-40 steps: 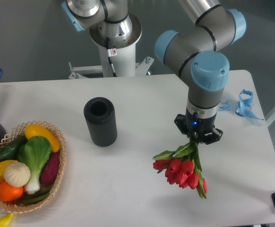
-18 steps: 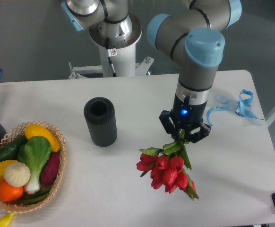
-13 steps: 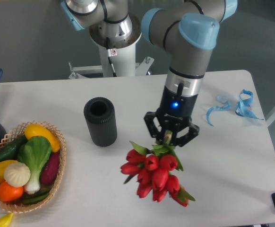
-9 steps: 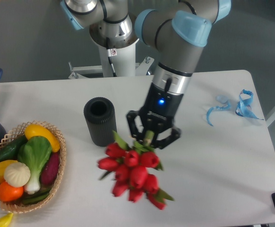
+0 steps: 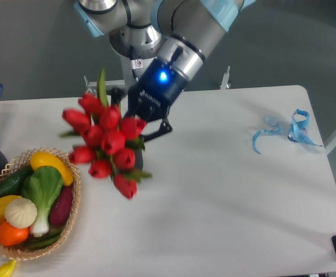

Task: Insert the flowers into the vase
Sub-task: 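Lower the tulip stems into the black vase opening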

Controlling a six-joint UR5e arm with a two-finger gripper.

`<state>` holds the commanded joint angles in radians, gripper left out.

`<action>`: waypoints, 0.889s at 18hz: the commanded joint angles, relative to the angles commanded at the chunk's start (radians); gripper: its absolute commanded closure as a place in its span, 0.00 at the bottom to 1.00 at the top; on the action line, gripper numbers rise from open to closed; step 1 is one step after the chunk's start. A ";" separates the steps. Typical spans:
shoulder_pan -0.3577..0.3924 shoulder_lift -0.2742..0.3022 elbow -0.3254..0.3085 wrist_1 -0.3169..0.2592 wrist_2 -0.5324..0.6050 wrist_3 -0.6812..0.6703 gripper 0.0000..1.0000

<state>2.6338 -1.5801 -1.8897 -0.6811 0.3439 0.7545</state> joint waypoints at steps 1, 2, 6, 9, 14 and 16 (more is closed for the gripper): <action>0.012 0.008 -0.023 -0.002 -0.020 0.038 0.98; 0.020 0.012 -0.051 -0.002 -0.037 0.086 0.98; 0.048 0.038 -0.141 -0.002 -0.104 0.235 0.98; 0.078 0.055 -0.190 -0.002 -0.150 0.308 0.98; 0.087 0.080 -0.230 -0.002 -0.172 0.321 0.97; 0.086 0.080 -0.246 -0.002 -0.172 0.351 0.97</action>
<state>2.7197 -1.5002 -2.1352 -0.6826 0.1718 1.1059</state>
